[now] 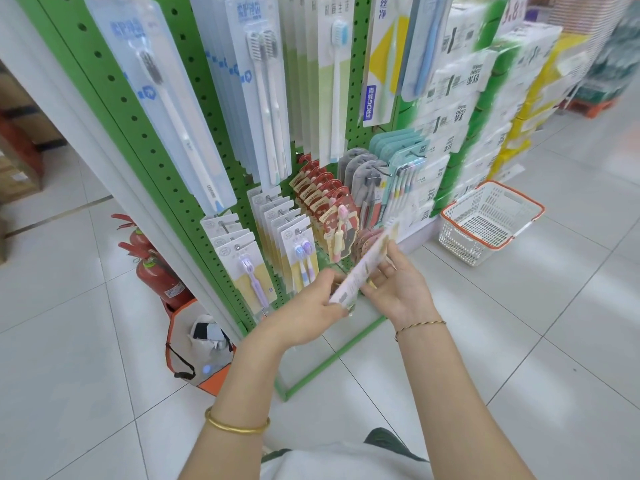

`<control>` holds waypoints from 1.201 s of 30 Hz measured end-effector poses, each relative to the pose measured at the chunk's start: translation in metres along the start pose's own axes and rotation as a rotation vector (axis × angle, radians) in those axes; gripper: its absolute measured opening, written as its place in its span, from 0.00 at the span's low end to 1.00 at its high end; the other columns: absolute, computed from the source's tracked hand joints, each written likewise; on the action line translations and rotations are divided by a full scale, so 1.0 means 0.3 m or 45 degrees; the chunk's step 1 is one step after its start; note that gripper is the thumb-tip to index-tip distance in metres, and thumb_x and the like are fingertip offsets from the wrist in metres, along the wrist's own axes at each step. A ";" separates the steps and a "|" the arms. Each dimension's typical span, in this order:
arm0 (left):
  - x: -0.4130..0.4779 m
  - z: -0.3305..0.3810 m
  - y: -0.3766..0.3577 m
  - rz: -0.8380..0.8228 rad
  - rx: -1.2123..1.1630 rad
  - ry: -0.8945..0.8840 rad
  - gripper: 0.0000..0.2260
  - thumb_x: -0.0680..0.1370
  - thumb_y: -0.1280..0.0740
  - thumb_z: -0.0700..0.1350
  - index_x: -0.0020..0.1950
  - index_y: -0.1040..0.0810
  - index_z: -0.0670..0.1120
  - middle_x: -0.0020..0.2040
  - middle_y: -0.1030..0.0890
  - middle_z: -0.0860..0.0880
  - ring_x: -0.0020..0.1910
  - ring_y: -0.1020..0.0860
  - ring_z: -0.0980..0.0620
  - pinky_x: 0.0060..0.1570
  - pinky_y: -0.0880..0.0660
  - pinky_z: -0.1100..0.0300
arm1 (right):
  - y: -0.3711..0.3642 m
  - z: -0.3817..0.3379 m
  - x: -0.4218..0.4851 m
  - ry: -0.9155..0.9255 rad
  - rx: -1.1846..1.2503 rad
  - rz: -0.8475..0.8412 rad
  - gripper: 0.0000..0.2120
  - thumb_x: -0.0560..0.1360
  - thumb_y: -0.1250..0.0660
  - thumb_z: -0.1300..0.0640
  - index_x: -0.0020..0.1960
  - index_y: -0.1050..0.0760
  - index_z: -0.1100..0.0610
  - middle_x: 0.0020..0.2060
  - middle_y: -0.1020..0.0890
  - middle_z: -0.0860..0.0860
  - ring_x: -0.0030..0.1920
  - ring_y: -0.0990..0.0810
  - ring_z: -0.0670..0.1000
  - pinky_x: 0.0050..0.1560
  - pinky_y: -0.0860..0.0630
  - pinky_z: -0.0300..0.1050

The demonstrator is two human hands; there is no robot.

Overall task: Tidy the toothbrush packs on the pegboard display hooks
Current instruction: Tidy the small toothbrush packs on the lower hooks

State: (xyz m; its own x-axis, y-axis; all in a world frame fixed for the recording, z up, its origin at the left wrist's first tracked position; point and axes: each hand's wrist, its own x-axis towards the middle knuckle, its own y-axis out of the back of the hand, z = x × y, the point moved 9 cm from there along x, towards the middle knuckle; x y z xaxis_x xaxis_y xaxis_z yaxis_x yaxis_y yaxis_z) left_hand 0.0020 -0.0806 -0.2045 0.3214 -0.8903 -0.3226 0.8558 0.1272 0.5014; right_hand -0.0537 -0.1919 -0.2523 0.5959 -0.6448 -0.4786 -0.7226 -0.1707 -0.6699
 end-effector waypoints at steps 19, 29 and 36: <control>-0.008 0.050 0.254 0.831 -0.543 -0.180 0.04 0.78 0.34 0.42 0.48 0.25 0.51 0.48 0.19 0.53 0.46 0.20 0.54 0.46 0.22 0.56 | -0.090 0.057 -0.058 -0.025 -0.698 -0.437 0.05 0.64 0.28 0.58 0.40 0.18 0.57 0.41 0.15 0.54 0.39 0.18 0.52 0.43 0.21 0.46; -0.026 -0.005 0.253 0.780 -0.809 -0.190 0.03 0.79 0.35 0.39 0.49 0.22 0.46 0.47 0.17 0.48 0.43 0.19 0.54 0.40 0.21 0.61 | -0.114 0.087 -0.068 -0.052 -0.727 -0.523 0.10 0.65 0.28 0.59 0.45 0.21 0.61 0.42 0.15 0.54 0.41 0.18 0.52 0.42 0.21 0.43; -0.034 -0.064 0.219 0.642 -1.093 -0.138 0.06 0.80 0.39 0.38 0.53 0.24 0.42 0.49 0.17 0.44 0.46 0.19 0.47 0.48 0.22 0.54 | -0.127 0.226 -0.103 -0.282 -0.641 -0.872 0.48 0.59 0.19 0.48 0.69 0.37 0.68 0.62 0.28 0.66 0.61 0.27 0.63 0.63 0.31 0.60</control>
State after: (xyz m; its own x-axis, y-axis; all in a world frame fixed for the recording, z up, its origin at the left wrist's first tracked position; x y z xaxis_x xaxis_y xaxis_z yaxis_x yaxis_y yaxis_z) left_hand 0.0627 -0.0548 -0.1839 0.7252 -0.6751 -0.1352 0.6465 0.7352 -0.2037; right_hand -0.0208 -0.1150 -0.2505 0.9717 -0.1301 -0.1974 -0.2191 -0.8091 -0.5453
